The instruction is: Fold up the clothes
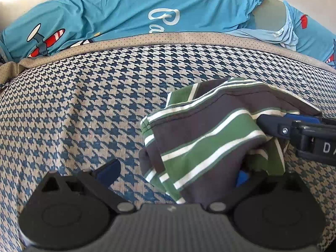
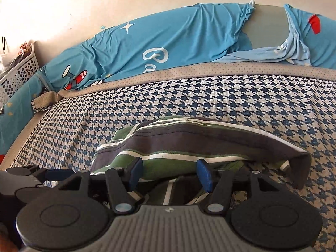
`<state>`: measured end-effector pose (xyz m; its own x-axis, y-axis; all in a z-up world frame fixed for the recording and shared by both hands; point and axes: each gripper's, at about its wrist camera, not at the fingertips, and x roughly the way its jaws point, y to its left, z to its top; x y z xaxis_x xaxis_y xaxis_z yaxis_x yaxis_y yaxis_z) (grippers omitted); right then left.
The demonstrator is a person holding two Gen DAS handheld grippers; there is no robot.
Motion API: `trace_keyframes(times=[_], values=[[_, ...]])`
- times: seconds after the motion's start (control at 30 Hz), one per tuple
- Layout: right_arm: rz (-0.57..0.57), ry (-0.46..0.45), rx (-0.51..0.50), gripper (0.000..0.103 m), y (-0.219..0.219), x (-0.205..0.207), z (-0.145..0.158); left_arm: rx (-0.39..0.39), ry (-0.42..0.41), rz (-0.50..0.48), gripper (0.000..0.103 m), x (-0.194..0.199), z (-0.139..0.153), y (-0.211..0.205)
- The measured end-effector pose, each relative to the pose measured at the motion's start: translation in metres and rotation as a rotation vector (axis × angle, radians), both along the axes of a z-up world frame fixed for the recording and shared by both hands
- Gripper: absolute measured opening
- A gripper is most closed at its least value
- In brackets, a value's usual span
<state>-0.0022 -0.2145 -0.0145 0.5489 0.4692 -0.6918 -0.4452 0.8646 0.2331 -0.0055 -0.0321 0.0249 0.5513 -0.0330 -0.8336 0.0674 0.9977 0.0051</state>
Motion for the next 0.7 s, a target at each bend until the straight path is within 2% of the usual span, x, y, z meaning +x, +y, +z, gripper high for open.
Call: trace_keyframes(times=[0.07,0.13,0.2,0.23,0.37,0.53,0.7], values=[[-0.001,-0.013,-0.001,0.054,0.002,0.001,-0.003,0.017,-0.018,0.015,0.103,0.0,0.001,0.0],[0.0,-0.034,-0.002,0.034,0.005,0.0,-0.004,0.024,-0.032,0.031,0.103,0.001,0.002,0.0],[0.01,-0.053,-0.003,0.019,0.009,0.0,-0.004,0.018,-0.041,0.047,0.103,0.003,0.002,0.003],[0.014,-0.064,-0.004,0.015,0.011,0.0,-0.004,0.012,-0.043,0.052,0.103,0.004,0.002,0.003],[0.006,-0.094,0.004,0.01,0.016,0.001,-0.002,0.003,-0.053,0.061,0.103,0.011,0.001,0.002],[0.003,-0.108,0.054,0.008,0.016,0.001,0.004,0.02,-0.105,0.099,0.103,0.017,0.002,0.002],[0.032,-0.132,0.072,0.008,0.018,-0.004,0.011,0.032,-0.137,0.174,0.096,0.025,0.001,0.007]])
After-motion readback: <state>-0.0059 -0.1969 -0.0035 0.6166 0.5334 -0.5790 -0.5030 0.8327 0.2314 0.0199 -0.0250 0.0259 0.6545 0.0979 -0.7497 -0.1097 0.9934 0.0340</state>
